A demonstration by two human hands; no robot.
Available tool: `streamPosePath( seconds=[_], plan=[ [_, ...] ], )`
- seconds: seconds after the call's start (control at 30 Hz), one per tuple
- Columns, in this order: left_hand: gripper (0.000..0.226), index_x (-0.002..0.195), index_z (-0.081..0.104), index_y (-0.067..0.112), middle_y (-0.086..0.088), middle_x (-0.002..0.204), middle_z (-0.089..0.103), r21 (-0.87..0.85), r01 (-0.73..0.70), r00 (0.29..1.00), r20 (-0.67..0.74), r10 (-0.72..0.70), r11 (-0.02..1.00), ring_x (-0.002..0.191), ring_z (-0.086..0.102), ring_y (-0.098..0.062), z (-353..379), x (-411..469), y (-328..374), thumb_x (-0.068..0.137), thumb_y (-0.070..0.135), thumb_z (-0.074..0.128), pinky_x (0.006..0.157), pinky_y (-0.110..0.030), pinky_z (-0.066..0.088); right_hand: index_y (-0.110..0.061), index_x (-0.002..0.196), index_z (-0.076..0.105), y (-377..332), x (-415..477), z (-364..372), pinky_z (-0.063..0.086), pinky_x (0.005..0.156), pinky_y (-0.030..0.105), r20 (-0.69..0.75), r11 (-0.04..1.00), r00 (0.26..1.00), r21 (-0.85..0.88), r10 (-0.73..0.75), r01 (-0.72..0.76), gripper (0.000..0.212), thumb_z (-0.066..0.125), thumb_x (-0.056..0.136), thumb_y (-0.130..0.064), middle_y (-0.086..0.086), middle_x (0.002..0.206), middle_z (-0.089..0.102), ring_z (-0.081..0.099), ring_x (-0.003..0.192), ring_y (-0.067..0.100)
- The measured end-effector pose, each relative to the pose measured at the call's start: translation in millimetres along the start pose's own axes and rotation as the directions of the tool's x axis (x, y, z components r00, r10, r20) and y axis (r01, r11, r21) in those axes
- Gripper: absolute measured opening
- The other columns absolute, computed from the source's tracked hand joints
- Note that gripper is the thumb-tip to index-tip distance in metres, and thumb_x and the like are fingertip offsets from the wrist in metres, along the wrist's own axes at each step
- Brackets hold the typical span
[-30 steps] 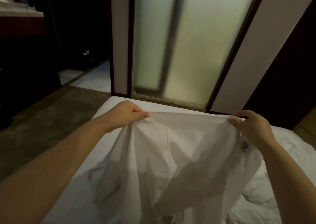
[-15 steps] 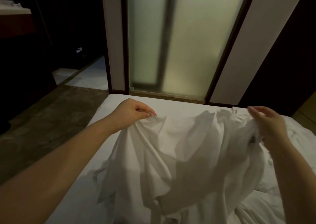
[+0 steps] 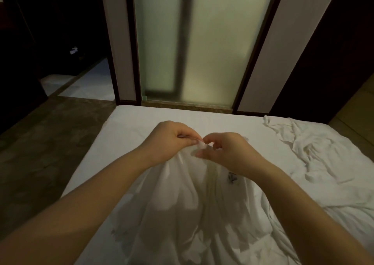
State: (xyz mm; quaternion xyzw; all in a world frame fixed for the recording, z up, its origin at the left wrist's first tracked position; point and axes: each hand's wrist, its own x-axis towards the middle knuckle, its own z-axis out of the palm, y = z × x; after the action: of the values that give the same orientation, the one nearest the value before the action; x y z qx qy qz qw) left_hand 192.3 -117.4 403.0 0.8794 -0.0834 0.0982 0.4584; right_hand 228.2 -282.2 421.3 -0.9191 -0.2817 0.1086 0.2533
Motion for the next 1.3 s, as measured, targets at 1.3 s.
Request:
streamPosePath(
  seconds=[1.3],
  plan=[
    [0.036, 0.076, 0.061, 0.01, 0.007, 0.076, 0.047, 0.203, 0.094, 0.936, -0.35, -0.018, 0.975, 0.067, 0.042, -0.007, 62.3, -33.8, -118.8, 0.092, 0.04, 0.05, 0.063, -0.009, 0.029, -0.002, 0.076, 0.063, 48.4, -15.9, -68.2, 0.048, 0.065, 0.042, -0.752, 0.986, 0.657, 0.143, 0.05, 0.088, 0.028, 0.065, 0.087, -0.028, 0.02, 0.068, 0.057, 0.051, 0.063, 0.033]
  ],
)
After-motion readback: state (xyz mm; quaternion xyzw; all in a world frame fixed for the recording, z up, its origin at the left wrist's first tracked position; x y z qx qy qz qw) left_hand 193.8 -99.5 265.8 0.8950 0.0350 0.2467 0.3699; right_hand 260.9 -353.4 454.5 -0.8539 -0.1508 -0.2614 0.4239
